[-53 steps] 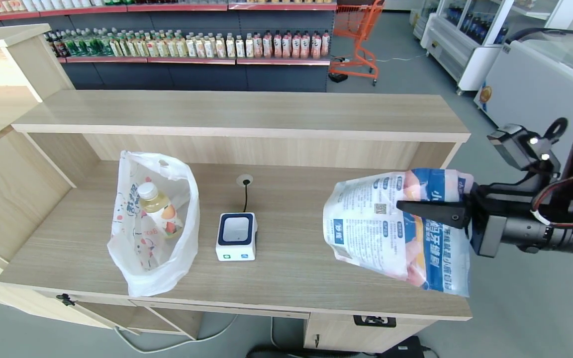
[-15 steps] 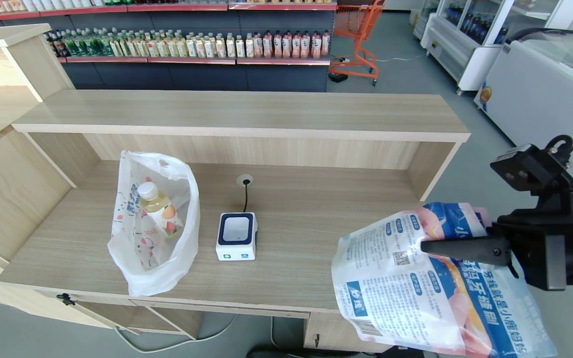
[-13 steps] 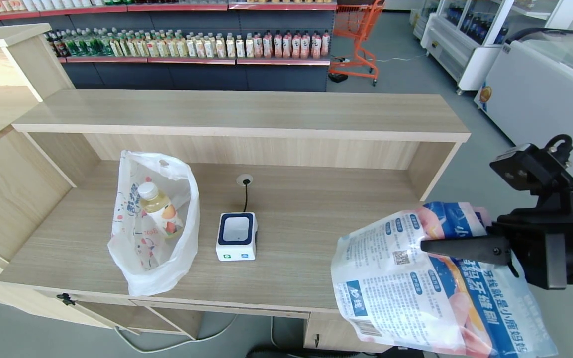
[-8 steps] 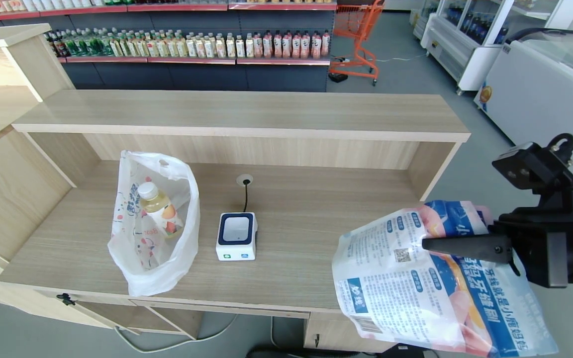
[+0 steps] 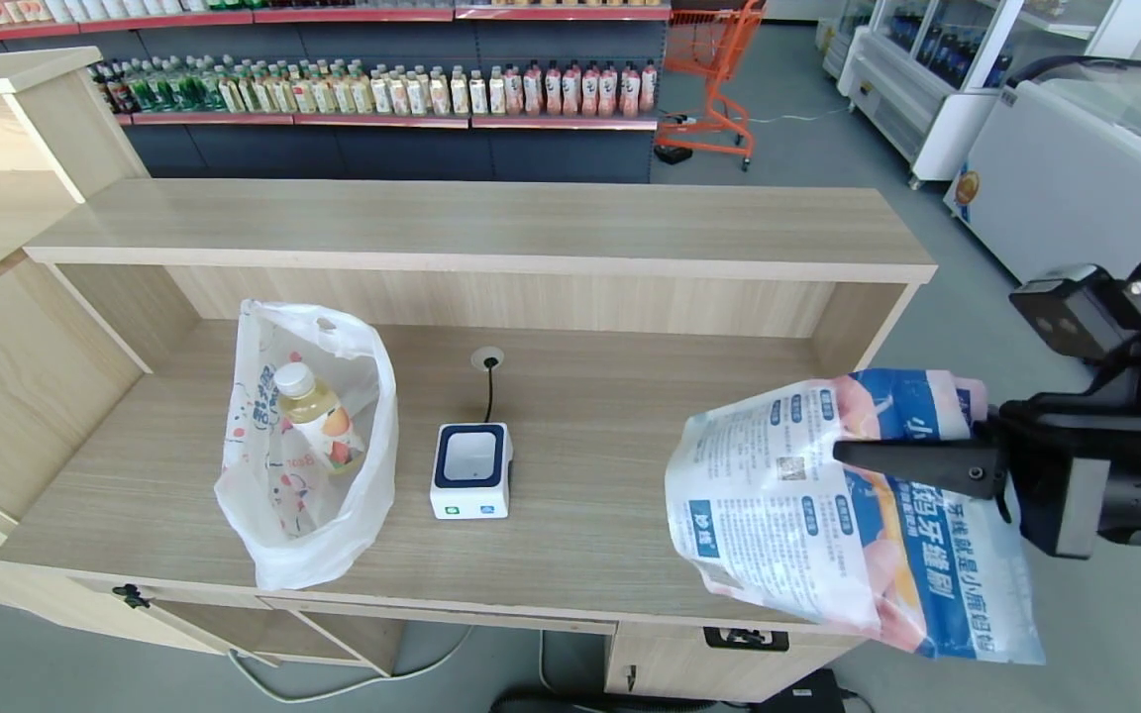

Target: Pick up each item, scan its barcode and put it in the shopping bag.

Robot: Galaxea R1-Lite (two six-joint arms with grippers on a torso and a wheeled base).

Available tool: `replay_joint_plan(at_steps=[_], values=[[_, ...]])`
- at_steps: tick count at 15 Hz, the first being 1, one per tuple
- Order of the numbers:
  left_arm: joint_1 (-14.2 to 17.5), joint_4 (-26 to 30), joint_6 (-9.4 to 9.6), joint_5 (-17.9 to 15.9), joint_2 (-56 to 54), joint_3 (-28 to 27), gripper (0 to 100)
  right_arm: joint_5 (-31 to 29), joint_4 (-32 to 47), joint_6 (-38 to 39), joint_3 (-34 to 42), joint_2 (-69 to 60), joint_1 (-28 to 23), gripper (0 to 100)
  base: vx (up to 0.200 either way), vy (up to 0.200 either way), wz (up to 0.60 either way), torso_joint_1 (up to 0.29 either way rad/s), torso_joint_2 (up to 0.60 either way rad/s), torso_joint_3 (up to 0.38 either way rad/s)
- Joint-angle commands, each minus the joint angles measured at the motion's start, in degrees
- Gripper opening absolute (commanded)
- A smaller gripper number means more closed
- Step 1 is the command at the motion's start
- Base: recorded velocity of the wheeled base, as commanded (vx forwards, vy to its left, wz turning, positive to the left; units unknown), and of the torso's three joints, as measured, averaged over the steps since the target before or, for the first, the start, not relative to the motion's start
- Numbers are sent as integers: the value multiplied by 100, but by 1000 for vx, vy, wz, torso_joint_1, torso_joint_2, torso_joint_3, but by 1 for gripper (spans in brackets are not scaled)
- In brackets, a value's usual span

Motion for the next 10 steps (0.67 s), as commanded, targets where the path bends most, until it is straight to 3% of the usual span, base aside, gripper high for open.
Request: replay_joint_plan(at_steps=[1,4,7,10], values=[[0,0,0,0,-2,0,100,-699,-69,-1152,-139,55,86,0,0,0,0,0,0,0],[0,0,0,0,-2,0,100,-2097,-34,-3595,133,-32,51,0,0,0,0,0,0,0],[0,0,0,0,-2,0,100,-2800,274,-5537,380,-94,-503,0,0,0,0,0,0,0],[0,0,0,0,-2,0,100,-2844,150,-6363,511,-191,-890,0,0,0,0,0,0,0]])
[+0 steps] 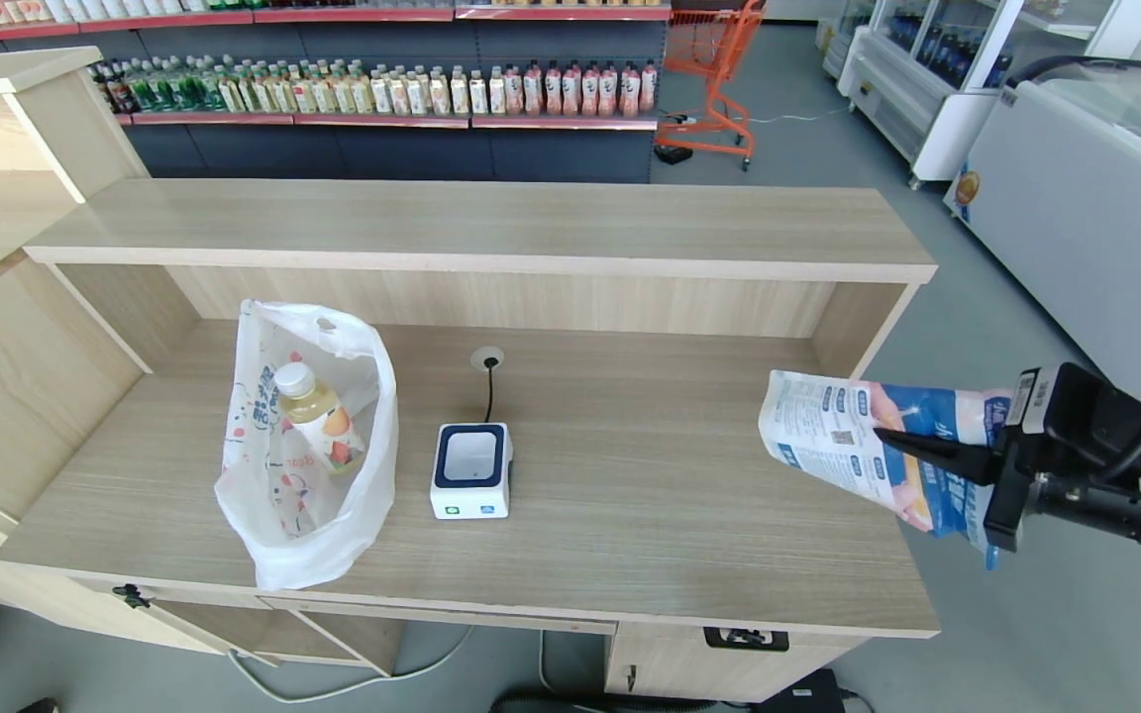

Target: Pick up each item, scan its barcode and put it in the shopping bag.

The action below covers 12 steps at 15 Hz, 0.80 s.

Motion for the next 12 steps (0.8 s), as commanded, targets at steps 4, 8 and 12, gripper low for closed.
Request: replay_joint_plan(at_steps=[4,8,12], values=[[0,0,0,0,-2,0,100,55,-41,-672,65,-94,-357,0,0,0,0,0,0,0],[0,0,-9,0,-2,0,100,90,-41,-664,109,-182,-375,0,0,0,0,0,0,0],[-9,0,0,0,-2,0,100,90,-41,-462,153,-305,-384,0,0,0,0,0,0,0]])
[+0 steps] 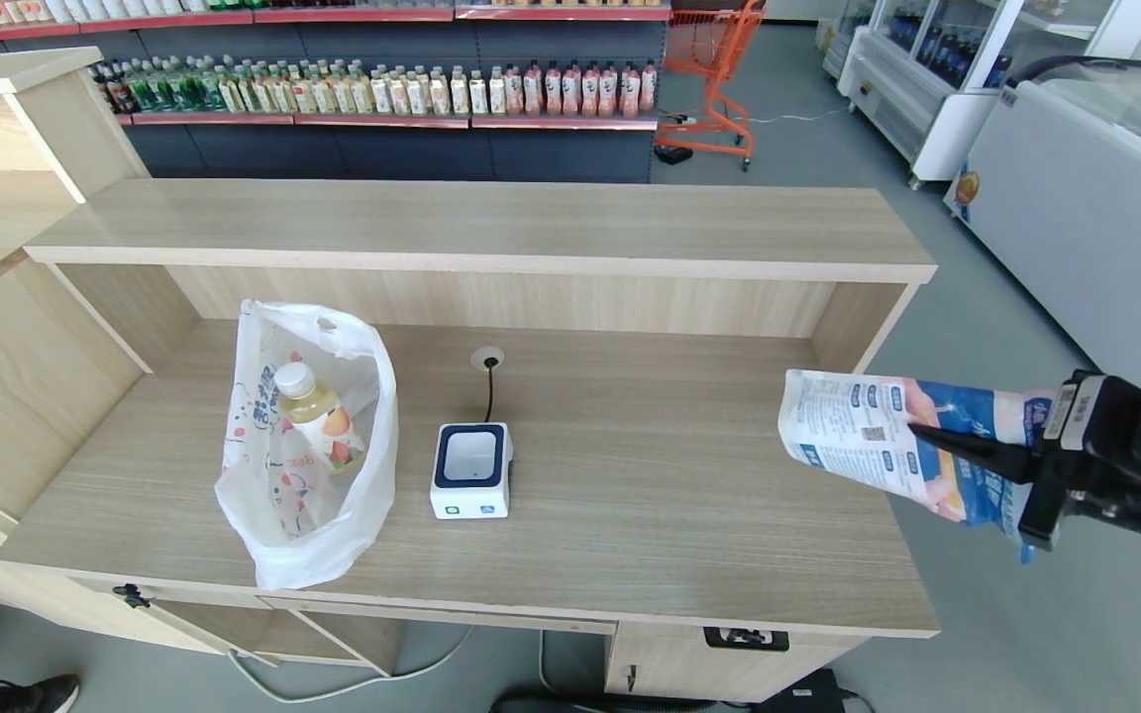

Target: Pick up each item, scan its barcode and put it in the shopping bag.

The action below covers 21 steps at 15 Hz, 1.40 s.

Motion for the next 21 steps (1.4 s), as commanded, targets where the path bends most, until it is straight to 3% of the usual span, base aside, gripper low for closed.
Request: replay_joint_plan(at_steps=[1,8,15,21], values=[[5,0,1,0,-2,0,100,-6,0,117,40,-115,3,0,0,200,0,2,2,7],[5,0,1,0,-2,0,100,3,0,785,-48,-27,-648,0,0,200,0,3,1,2],[5,0,1,-9,-2,0,100,11,0,881,-48,-18,-656,0,0,200,0,2,2,2],[5,0,-16,-9,-2,0,100,20,8,881,5,-9,-648,0,0,0,0,0,0,0]])
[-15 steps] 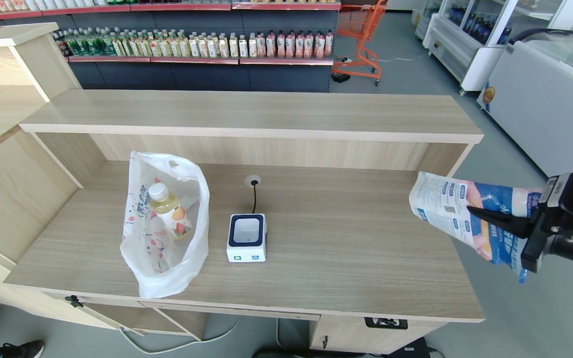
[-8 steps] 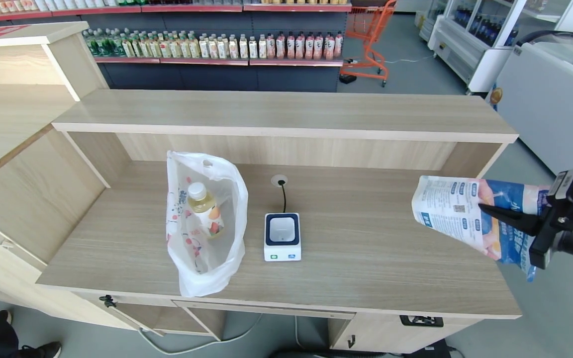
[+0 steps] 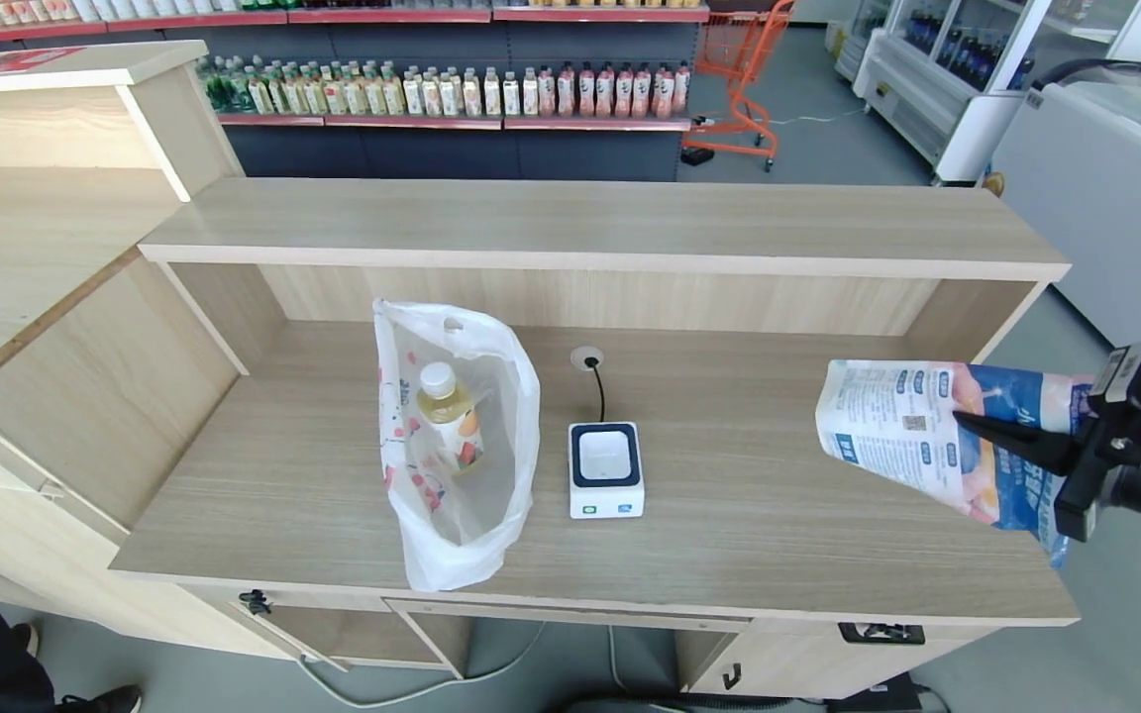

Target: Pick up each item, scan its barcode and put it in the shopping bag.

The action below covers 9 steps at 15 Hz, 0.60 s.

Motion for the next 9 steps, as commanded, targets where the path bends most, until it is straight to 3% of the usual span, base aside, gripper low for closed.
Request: replay_joint_plan(at_steps=[1,9], values=[[0,0,14,-1,-2,0,100,3,-8,-11,7,52,33,0,200,0,0,2,2,2],[0,0,22,-1,-2,0,100,574,-8,-2,-11,306,174,0,200,0,0,3,-1,3]])
